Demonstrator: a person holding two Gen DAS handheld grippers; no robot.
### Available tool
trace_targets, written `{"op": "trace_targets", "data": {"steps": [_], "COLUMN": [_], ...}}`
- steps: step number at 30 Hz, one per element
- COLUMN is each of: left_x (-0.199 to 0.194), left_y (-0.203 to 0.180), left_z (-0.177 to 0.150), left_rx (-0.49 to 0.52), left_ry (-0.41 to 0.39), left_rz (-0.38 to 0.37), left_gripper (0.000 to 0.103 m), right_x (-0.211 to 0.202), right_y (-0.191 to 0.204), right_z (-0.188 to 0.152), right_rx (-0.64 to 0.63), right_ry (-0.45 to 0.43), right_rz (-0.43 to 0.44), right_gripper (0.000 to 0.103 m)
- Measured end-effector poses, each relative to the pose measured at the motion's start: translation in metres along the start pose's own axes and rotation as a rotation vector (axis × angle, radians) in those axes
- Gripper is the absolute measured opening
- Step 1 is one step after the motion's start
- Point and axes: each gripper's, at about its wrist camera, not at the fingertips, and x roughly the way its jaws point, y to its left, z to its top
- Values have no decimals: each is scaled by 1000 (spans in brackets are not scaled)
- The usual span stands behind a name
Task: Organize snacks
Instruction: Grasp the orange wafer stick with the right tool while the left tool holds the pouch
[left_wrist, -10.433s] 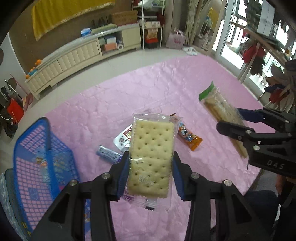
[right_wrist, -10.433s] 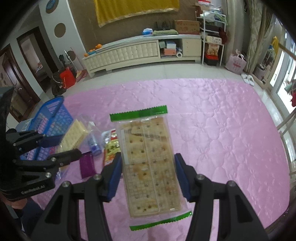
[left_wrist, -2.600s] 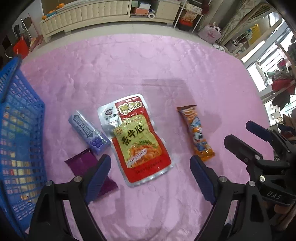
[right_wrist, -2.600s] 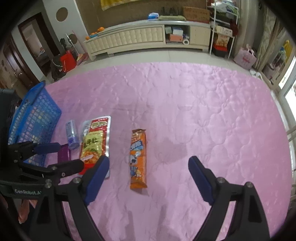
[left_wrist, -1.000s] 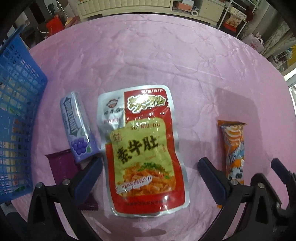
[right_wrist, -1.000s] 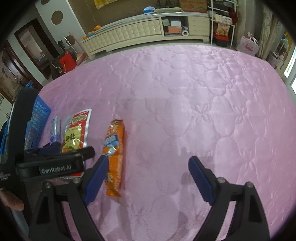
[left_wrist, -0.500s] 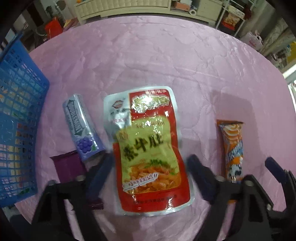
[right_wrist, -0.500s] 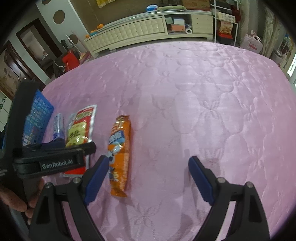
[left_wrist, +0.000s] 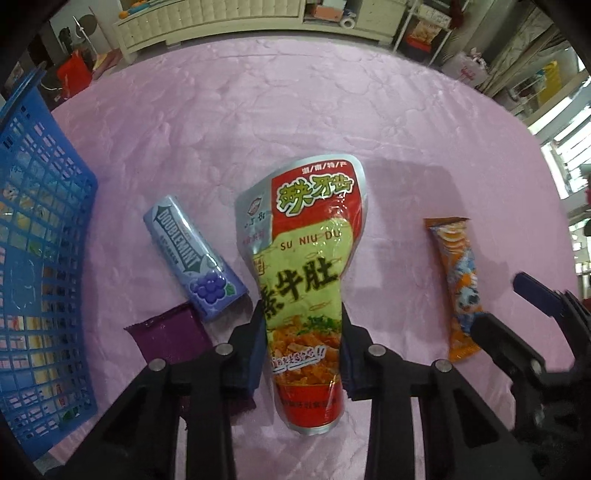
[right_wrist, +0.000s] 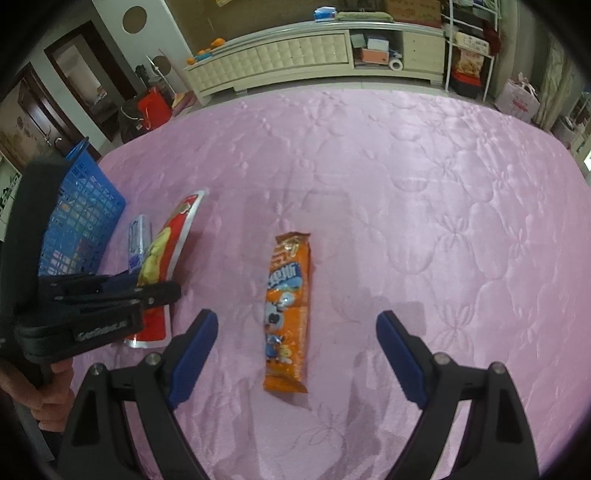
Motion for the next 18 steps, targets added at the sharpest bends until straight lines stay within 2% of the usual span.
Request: {"op": "trace_targets", "data": {"steps": [2, 10, 13, 15, 16, 17, 18], "left_x": [-6, -15, -21, -21, -25, -26, -28], "left_y": [2, 25, 26, 33, 30, 32, 33], "left_z": [-3, -17, -20, -22, -23, -24, -26], "left_rx": [20, 87, 130, 137, 138, 145, 153], "left_ry": [-23, -66, -93, -90, -90, -95, -101], "left_rz": [-22, -33, -15, -39, -43, -42, -42], "left_gripper": [31, 31, 31, 31, 31, 31, 31], "right_x": [2, 14, 22, 31, 35, 39, 40], "right_y": [1, 22, 29, 32, 32, 34, 36], "right_z": [3, 10, 10, 9, 8, 7, 6], "right_rx": [-3, -47, -62, -63, -64, -66, -75], "right_ry": [4, 28, 38, 56, 67, 79, 69], "right_rz": [-6, -50, -65, -69, -77, -81, -109], "right_gripper": [90, 89, 71, 57, 54, 44, 29]}}
